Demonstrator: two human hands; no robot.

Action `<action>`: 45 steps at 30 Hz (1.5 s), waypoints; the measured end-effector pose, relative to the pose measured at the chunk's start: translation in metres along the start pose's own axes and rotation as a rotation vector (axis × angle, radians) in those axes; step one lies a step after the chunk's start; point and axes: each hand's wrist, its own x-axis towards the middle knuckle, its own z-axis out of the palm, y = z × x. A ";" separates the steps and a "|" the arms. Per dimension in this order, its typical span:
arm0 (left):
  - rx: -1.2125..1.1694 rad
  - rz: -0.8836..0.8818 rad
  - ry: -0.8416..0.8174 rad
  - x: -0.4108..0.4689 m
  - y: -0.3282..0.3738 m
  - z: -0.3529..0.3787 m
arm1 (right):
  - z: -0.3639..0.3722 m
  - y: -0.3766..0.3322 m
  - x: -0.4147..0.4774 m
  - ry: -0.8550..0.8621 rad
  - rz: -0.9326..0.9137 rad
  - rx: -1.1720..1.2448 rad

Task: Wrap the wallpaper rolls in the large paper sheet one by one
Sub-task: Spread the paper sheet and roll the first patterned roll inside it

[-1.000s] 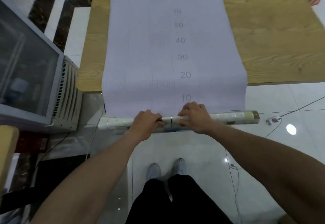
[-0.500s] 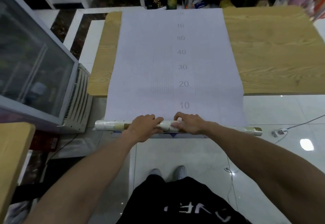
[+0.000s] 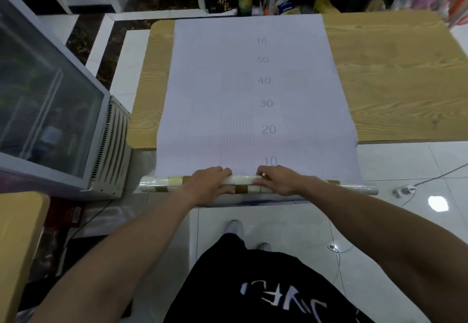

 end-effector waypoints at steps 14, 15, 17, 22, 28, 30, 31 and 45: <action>-0.025 0.104 -0.012 -0.002 -0.020 -0.011 | -0.004 -0.008 0.007 0.000 0.068 -0.027; 0.004 0.112 0.006 -0.003 -0.019 -0.011 | -0.006 -0.007 0.006 -0.012 0.057 -0.053; 0.047 0.119 0.044 -0.001 -0.017 -0.010 | -0.007 -0.005 0.006 -0.011 0.044 -0.138; 0.007 0.094 0.016 0.007 -0.013 -0.009 | -0.013 0.003 0.004 0.077 0.018 -0.245; -0.077 0.030 0.051 0.007 -0.011 -0.010 | -0.020 0.013 0.004 0.060 0.061 -0.098; -0.066 0.033 0.093 0.007 -0.013 -0.012 | -0.022 0.014 0.005 0.048 0.074 -0.079; -0.059 0.030 0.105 0.008 -0.013 -0.013 | -0.023 0.013 0.005 0.045 0.074 -0.076; -0.088 0.008 0.167 0.009 -0.019 -0.015 | -0.033 0.017 0.000 0.114 0.014 -0.105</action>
